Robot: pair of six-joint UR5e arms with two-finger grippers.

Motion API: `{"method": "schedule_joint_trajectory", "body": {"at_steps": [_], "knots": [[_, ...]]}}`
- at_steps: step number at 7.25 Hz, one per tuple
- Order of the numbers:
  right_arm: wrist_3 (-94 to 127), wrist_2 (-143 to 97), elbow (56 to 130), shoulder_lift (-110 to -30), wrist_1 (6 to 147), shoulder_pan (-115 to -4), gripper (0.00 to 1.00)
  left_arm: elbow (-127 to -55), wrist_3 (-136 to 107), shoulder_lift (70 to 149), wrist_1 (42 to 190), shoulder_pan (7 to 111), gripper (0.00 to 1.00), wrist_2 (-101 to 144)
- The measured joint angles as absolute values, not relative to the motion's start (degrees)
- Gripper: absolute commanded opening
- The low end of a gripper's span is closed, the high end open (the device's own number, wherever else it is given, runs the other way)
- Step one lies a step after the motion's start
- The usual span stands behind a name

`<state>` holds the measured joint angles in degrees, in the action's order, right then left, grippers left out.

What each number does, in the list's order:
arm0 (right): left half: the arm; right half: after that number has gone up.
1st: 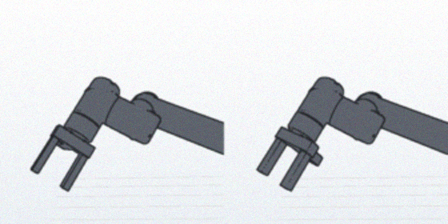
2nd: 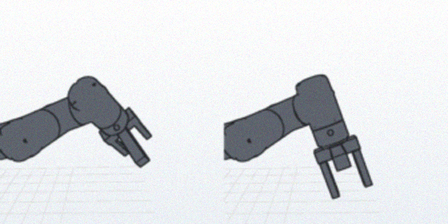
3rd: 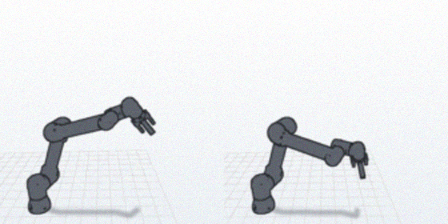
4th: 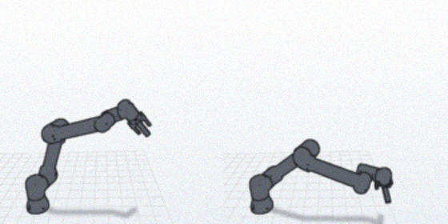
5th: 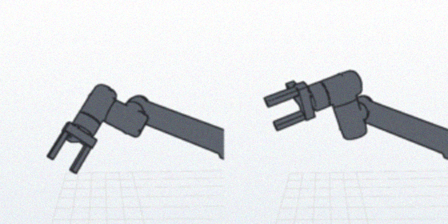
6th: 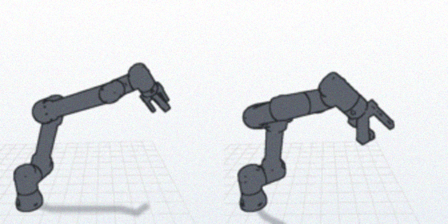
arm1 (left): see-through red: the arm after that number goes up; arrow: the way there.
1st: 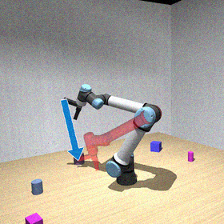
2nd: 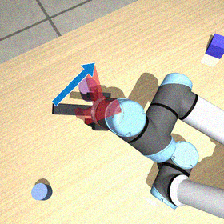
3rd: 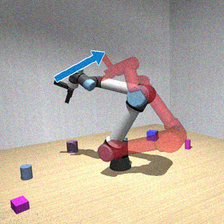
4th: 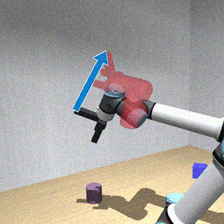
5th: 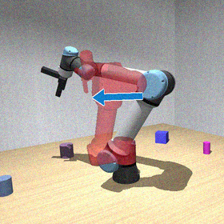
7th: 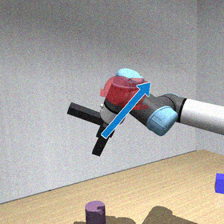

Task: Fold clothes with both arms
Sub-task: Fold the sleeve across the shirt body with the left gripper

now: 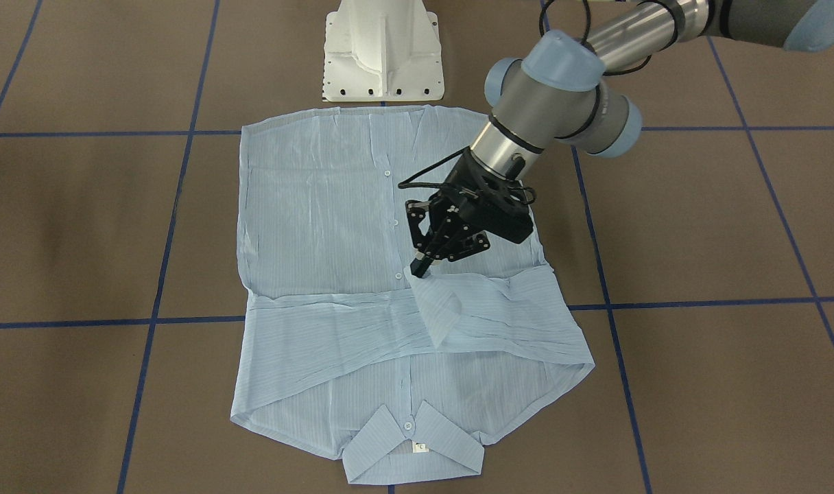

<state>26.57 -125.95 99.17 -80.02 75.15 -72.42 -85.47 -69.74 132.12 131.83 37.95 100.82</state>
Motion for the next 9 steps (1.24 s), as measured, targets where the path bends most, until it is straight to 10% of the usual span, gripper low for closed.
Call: {"method": "schedule_joint_trajectory", "body": {"at_steps": [2, 3, 4, 9], "knots": [[26.6, -125.98, 99.2, -80.18, 75.15, -72.42, 1.0, -81.73, -69.9, 134.61, 131.81, 32.9, 0.0, 95.72], [26.62, -125.97, 99.22, -80.21, 75.15, -72.42, 1.0, -78.84, -70.01, 136.51, 131.87, 31.28, 0.6, 93.91], [26.65, -125.96, 99.22, -80.24, 75.15, -72.42, 1.0, -76.05, -70.08, 138.38, 132.14, 30.18, 1.0, 92.75], [36.22, -125.07, 102.98, -80.21, 74.81, -69.57, 1.0, -80.15, -65.89, 136.95, 128.12, 27.99, 1.0, 94.12]]}}
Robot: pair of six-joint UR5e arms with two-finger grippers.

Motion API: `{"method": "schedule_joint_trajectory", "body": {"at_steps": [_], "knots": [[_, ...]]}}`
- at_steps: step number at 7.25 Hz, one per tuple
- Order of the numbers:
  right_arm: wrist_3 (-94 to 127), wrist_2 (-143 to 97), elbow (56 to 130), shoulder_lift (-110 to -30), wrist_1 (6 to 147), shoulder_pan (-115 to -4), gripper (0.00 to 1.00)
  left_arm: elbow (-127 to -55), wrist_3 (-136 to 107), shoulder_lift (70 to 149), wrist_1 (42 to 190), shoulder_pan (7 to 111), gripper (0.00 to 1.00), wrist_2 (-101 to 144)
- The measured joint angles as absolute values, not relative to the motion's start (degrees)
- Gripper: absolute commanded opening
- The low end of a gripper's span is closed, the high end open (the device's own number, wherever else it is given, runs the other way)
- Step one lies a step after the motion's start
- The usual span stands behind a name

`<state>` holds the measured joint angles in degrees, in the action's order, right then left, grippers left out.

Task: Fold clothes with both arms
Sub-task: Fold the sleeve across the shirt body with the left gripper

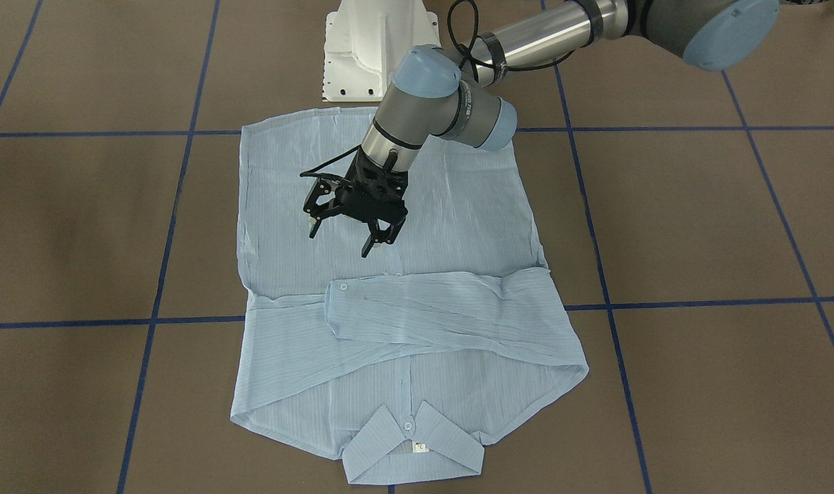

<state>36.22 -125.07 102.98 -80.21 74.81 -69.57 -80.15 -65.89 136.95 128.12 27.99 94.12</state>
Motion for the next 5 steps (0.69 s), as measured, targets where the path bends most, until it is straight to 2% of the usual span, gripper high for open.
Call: {"method": "schedule_joint_trajectory", "body": {"at_steps": [3, 5], "knots": [[60.25, -110.82, 113.88, -82.23, 73.66, -52.13, 1.0, -99.04, -58.73, 126.69, 113.16, 28.48, 1.0, 97.01], [75.99, -97.35, 122.79, -87.21, 73.63, -35.22, 1.0, -107.88, -60.03, 116.97, 111.62, 28.14, 1.0, 97.5]]}}
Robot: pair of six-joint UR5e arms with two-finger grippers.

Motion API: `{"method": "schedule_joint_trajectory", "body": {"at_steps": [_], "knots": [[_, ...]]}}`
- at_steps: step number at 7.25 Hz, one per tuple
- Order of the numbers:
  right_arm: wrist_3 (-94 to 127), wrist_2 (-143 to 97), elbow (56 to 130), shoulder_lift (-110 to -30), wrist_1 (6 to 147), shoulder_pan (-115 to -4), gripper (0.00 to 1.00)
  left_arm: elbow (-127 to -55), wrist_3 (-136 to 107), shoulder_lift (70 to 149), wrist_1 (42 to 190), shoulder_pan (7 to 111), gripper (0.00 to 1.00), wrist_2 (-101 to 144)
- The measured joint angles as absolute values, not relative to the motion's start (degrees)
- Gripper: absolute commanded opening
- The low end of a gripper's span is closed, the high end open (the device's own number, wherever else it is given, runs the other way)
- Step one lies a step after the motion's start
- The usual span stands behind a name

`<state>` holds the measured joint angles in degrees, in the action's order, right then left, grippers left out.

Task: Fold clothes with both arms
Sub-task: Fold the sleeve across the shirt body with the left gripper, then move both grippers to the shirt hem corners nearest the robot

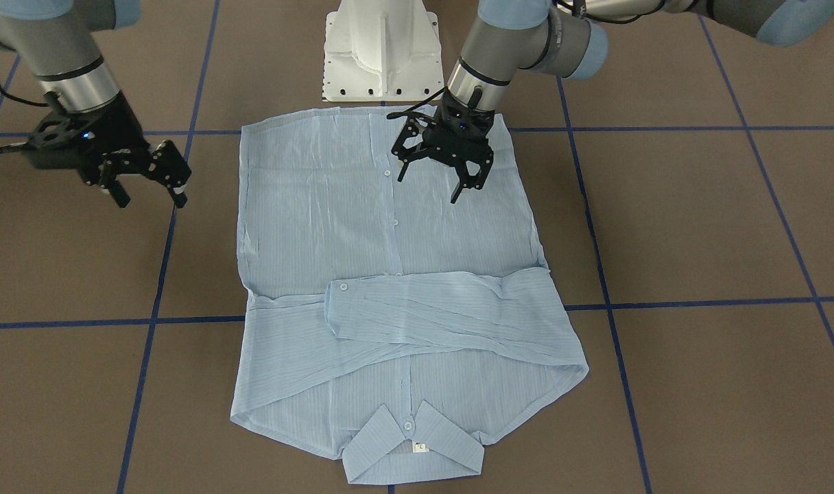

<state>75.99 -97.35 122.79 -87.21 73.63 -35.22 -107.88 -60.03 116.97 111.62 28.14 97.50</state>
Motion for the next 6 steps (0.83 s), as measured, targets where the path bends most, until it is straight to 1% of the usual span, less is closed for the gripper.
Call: {"method": "schedule_joint_trajectory", "body": {"at_steps": [2, 3, 4, 6], "knots": [[86.31, -85.57, 128.06, -92.65, 73.71, -19.83, 1.0, -114.26, -67.86, 107.52, 111.68, 23.53, 1.0, 95.46], [88.34, -82.44, 128.83, -93.85, 73.73, -15.75, 1.0, -116.23, -71.84, 103.6, 111.68, 19.49, 1.0, 92.46], [89.4, -80.97, 129.09, -94.33, 73.74, -13.76, 1.0, -117.77, -75.5, 100.33, 111.56, 15.4, 1.0, 89.75], [89.95, -80.05, 129.18, -94.54, 73.74, -12.76, 1.0, -118.78, -79.7, 96.43, 110.93, 9.61, 1.0, 87.35]]}}
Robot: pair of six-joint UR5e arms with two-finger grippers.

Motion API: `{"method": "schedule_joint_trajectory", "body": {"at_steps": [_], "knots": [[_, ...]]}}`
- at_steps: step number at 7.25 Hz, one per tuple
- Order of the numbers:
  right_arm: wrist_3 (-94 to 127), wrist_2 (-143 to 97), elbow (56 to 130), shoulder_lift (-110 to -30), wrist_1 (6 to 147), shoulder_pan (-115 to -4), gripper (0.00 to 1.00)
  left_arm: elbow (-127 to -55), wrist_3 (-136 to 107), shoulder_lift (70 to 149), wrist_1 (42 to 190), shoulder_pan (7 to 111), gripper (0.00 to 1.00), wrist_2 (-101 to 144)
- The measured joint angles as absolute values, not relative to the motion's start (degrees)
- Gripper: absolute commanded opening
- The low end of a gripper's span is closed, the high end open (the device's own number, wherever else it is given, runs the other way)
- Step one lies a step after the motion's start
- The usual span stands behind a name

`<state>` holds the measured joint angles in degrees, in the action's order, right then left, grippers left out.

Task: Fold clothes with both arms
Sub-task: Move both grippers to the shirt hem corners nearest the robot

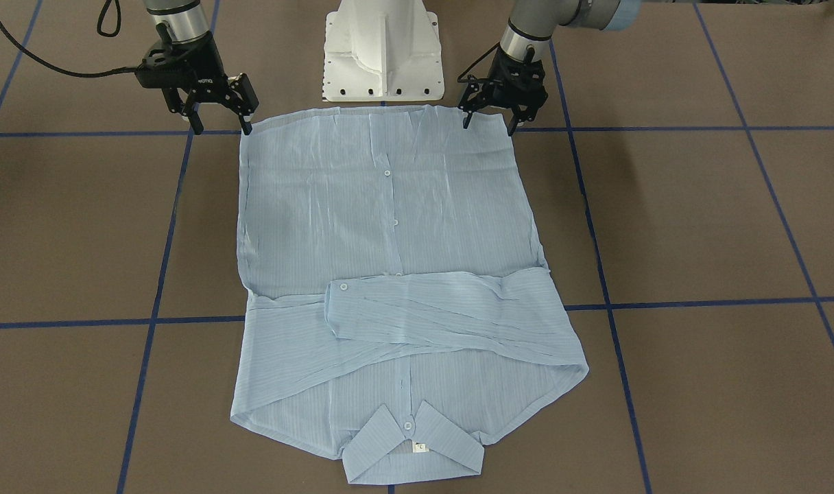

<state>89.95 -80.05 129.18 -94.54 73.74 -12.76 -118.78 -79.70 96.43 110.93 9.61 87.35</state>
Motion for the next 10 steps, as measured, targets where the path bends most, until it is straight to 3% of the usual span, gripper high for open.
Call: {"method": "schedule_joint_trajectory", "body": {"at_steps": [2, 3, 4, 5, 10], "knots": [[90.07, -79.91, 129.2, -94.57, 73.74, -12.61, 1.0, -118.82, -82.41, 94.63, 109.04, 6.41, 0.98, 86.91], [90.08, -79.9, 129.2, -94.57, 73.74, -12.58, 1.0, -118.83, -83.35, 94.41, 107.93, 5.41, 0.51, 86.86], [90.09, -79.89, 129.2, -94.57, 73.74, -12.57, 1.0, -118.83, -84.4, 94.41, 107.33, 4.72, 0.2, 86.84], [90.09, -79.89, 129.2, -94.57, 73.74, -12.57, 1.0, -118.89, -85.74, 94.56, 107.09, 4.22, 0.12, 86.84], [90.09, -79.64, 129.09, -94.33, 73.74, -12.49, 1.0, -119.07, -86.92, 94.61, 106.92, 4.86, 0.1, 86.92]]}}
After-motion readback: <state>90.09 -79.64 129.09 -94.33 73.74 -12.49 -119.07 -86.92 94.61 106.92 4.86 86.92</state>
